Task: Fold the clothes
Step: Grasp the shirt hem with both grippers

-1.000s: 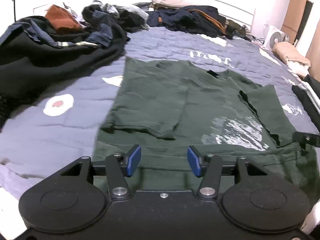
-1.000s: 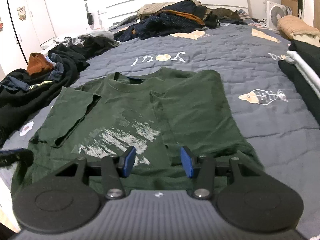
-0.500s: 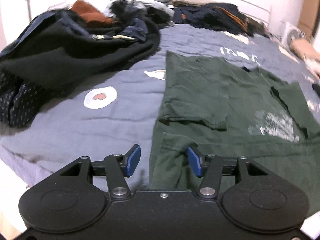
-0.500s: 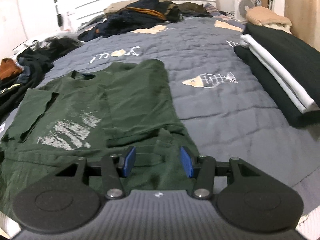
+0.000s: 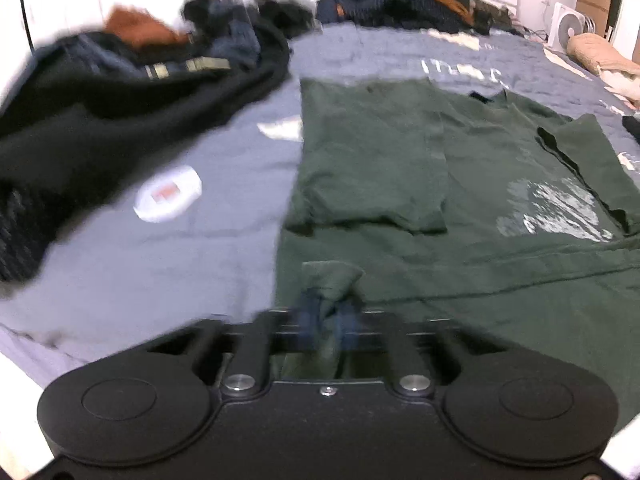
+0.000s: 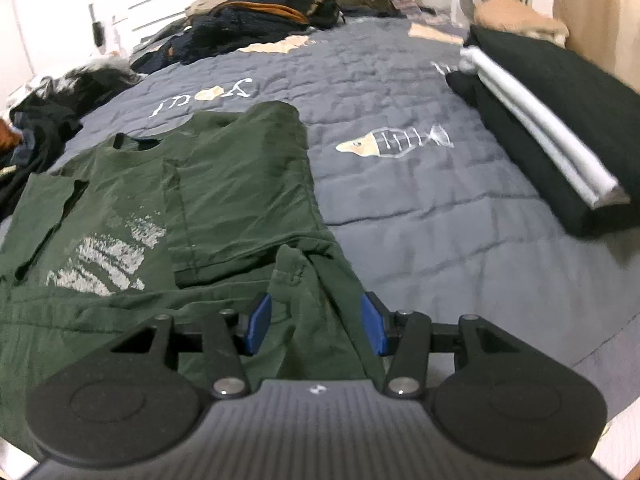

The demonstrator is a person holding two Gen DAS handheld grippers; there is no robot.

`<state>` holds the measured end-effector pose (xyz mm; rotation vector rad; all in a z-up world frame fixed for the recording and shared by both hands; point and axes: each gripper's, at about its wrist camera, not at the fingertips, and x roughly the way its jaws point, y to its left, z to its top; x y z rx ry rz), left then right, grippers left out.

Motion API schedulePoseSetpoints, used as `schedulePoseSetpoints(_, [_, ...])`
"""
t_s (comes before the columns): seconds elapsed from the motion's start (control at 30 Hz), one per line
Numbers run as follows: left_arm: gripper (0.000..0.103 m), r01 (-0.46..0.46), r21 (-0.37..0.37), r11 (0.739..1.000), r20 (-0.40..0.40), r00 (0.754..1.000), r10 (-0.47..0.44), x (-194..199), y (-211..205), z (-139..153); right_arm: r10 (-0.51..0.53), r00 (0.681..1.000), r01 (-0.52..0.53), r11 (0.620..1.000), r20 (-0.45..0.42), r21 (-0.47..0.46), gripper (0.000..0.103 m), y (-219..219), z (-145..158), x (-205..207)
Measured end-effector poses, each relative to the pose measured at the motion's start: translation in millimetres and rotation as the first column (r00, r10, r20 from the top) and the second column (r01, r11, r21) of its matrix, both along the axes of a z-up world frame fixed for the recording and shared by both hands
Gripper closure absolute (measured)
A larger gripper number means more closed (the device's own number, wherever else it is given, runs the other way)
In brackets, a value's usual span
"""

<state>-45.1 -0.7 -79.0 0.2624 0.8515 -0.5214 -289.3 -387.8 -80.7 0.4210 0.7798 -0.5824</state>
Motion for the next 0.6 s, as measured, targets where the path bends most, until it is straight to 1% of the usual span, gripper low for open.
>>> schedulePoseSetpoints(0.07, [0.097,-0.01,-0.008,1.0,-0.012,1.0,0.01,1,1,-1,-0.043,0.998,0.041,0.997,0.036,0.07,0.054,-13,-1,-6])
schedulePoseSetpoints(0.1, [0.097,-0.014,-0.01,1.0,-0.014,1.0,0.014,1,1,-1,-0.066,0.996,0.061,0.994,0.057,0.086,0.054,-16,0,-10])
schedulePoseSetpoints(0.17, [0.097,-0.021,-0.013,1.0,-0.017,1.0,0.021,1,2,-1,-0.078,0.993,0.071,0.994,0.085,0.083,0.054,-18,3,-15])
schedulePoseSetpoints(0.27, [0.097,-0.027,-0.004,1.0,-0.018,0.999,0.027,1,0,-2,-0.027,0.997,0.024,0.999,0.07,0.03,0.054,-10,4,-10])
schedulePoseSetpoints(0.4, [0.096,-0.036,0.007,0.999,-0.022,0.999,0.036,2,-4,-3,0.07,0.998,-0.07,0.994,-0.001,-0.082,0.054,7,1,4])
schedulePoseSetpoints(0.47, [0.096,-0.038,0.009,0.999,-0.025,0.999,0.039,3,-4,-4,0.102,0.994,-0.106,0.987,-0.032,-0.12,0.054,13,-1,10])
schedulePoseSetpoints(0.53, [0.096,-0.041,0.011,0.999,-0.027,0.999,0.041,4,-4,-4,0.122,0.991,-0.129,0.982,-0.056,-0.14,0.054,16,-5,16])
schedulePoseSetpoints(0.6, [0.096,-0.04,0.015,0.999,-0.025,0.999,0.041,3,-5,-5,0.127,0.99,-0.134,0.981,-0.057,-0.143,0.055,17,-8,18])
